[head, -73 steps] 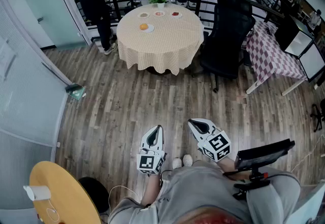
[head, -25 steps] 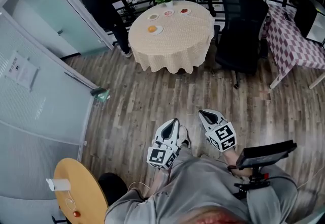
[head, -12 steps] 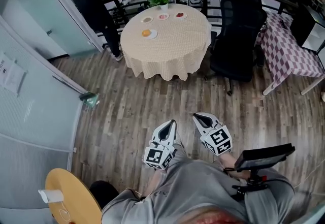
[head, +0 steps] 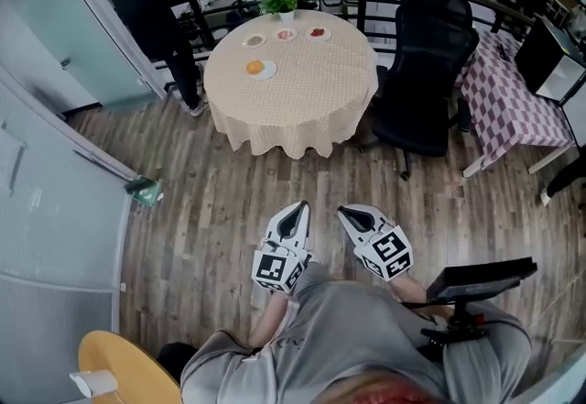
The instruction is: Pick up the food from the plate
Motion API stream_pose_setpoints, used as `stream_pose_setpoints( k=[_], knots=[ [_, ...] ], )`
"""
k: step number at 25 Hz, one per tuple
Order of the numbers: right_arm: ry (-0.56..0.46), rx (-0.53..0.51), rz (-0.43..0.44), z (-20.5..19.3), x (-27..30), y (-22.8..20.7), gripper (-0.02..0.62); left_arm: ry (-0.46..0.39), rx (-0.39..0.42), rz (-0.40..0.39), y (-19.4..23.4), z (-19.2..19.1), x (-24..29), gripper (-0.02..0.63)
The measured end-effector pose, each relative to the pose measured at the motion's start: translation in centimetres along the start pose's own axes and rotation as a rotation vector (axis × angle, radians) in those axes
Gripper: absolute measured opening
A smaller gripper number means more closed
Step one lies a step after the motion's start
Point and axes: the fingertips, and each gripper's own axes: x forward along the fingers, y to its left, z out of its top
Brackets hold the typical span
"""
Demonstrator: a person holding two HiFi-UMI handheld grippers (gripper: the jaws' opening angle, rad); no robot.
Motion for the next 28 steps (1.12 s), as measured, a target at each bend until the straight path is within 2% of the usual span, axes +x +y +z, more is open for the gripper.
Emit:
stream_pose_setpoints(
  k=[10, 18, 24, 28],
  knots=[
    [0.013, 0.023, -0.098, 4.8, 6.9, -2.5, 0.015, 0.021, -0.037, -0.091, 7.6, 1.1, 3.5, 0.009],
    [0.029, 0.059, -0.162, 4.3, 10.6, -4.5, 0.015, 0.033, -0.059, -0.130, 11.1, -0.2, 5.0, 0.010],
    [0.054, 0.090, -0.171, 3.0, 12.2, -5.6, 0.015, 0.053, -0.071, -0.145, 12.0, -1.2, 5.8, 0.009],
    [0.067, 0.108, -0.145, 2.2, 14.6, -6.4, 0.015, 0.057, -0.065, -0.136, 13.0, -1.4, 6.1, 0.009]
  ],
)
